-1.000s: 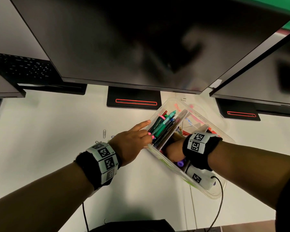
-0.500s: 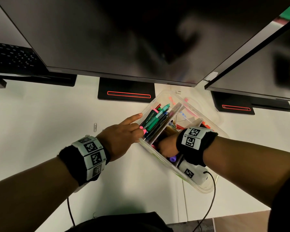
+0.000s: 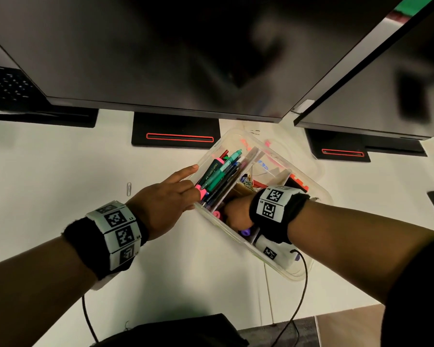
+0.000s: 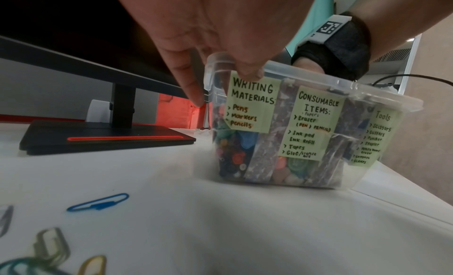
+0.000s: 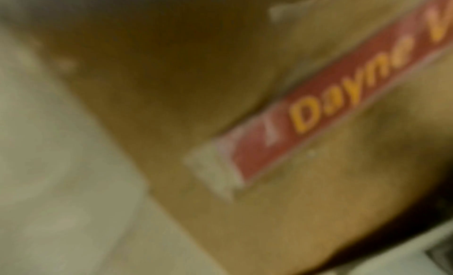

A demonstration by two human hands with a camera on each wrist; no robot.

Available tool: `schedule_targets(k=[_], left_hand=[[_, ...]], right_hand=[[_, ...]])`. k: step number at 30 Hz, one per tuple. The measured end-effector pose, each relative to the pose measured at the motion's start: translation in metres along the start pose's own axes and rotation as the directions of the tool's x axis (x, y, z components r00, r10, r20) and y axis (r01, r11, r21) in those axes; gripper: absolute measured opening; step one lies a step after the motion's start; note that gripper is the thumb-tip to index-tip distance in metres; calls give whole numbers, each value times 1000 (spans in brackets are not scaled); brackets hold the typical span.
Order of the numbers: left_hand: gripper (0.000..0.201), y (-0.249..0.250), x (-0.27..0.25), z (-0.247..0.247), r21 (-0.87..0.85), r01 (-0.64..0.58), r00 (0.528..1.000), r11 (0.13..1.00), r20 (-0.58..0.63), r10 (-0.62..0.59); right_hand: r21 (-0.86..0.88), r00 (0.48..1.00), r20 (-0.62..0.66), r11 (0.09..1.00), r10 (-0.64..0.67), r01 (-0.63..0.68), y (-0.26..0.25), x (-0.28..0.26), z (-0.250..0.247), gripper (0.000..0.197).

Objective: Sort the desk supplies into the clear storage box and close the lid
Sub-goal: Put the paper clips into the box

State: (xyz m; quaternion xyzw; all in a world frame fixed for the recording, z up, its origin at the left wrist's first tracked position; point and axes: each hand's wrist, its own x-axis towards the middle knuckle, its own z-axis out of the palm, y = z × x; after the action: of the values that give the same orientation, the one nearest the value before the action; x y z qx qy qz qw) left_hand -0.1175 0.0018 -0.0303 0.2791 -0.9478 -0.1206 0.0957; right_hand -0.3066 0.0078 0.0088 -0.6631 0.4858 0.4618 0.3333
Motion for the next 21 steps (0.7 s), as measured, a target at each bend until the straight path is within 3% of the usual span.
schedule_targets(k=[4,8,11,13,15,18,21], left_hand=[[22,2,4,-4,115,-14,999,993,-36,18],[21,2,2,-2,117,-45,998,992,-39,50],[26,2,2,-3,143,-47,997,989,-55,55],[29,3,3,-5,159,-63,993,985,-84,77],[29,3,3,-6,167,-86,989,982,-100,104],[27,3,3,-6,182,-79,991,980,-89,97],[22,2,4,-6,176,-51,994,983,-86,67]], right_hand=[[30,1000,-14,999,27,-27,1,5,-1,28],[64,999,-17,997,45,-43,3,6,0,18],[243,986,-166,970,19,22,8,-2,0,25],[288,981,-194,957,25,32,9,-5,-1,7],[335,991,-126,942,49,-4,12,1,-2,27],[435,998,-1,899,56,-50,11,9,-4,30],[485,999,-26,874,45,-27,11,12,-4,28]])
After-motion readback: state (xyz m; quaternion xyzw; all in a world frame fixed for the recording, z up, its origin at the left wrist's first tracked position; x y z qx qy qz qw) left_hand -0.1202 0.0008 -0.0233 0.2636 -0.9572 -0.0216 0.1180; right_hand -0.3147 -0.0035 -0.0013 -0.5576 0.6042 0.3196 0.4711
